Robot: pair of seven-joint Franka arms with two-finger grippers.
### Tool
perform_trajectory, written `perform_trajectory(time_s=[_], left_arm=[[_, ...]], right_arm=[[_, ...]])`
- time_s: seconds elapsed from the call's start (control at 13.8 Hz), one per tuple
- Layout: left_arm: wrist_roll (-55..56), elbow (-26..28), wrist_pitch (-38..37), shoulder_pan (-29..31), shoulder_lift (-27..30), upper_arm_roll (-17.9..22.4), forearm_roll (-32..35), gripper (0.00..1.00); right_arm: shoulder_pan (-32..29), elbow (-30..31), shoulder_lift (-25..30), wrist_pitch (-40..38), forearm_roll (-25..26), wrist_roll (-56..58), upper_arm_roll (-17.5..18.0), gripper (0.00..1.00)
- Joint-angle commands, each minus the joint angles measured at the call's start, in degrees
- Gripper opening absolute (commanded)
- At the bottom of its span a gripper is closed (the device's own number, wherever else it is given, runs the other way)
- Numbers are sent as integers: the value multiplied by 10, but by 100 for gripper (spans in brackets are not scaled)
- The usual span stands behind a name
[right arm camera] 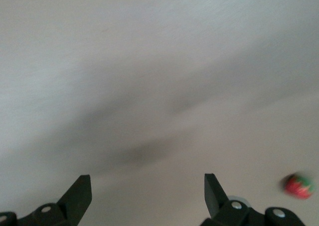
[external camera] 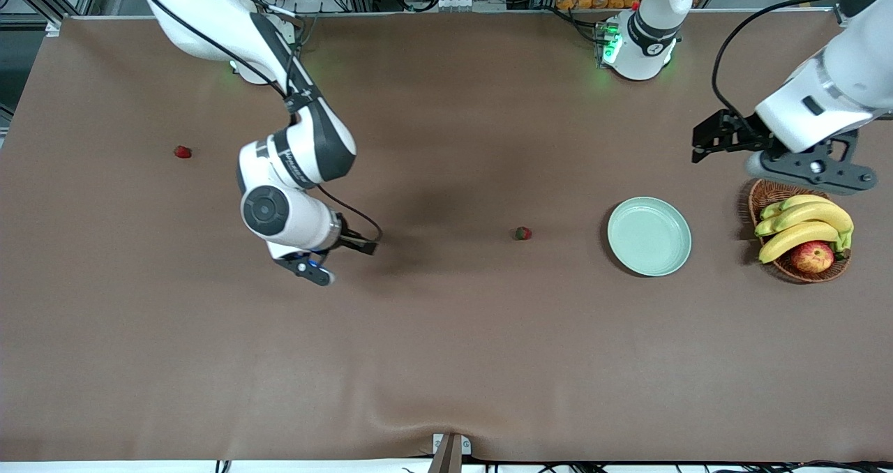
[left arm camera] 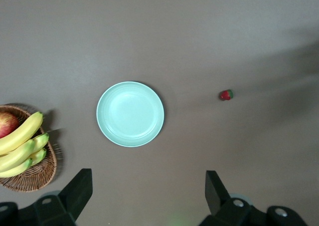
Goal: Collect all strawberries into plate
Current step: 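Reach the right gripper to another strawberry while the left gripper approaches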
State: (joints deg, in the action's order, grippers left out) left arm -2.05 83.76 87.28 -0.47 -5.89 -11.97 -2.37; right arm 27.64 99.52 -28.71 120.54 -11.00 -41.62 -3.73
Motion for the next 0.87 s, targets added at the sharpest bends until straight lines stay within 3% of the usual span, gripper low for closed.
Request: perform_trajectory(time_s=[0.0,0.43,0.58,0.79], left_arm=[[-18,-14,-1,-22,-28,1,-9,100],[-7,-13,68,-88,-92,2,5,100],[2,-12,78,-109,-108,1,50,100],[3,-11,111,-115,-130,1,49,100]], right_arm=[[-29,153,69,88,40,63,10,100],[-104,269,150,84,41,202,10,100],[-130,297,158,92,42,224,10,100],[-131,323,167,92,41,227,12,99]])
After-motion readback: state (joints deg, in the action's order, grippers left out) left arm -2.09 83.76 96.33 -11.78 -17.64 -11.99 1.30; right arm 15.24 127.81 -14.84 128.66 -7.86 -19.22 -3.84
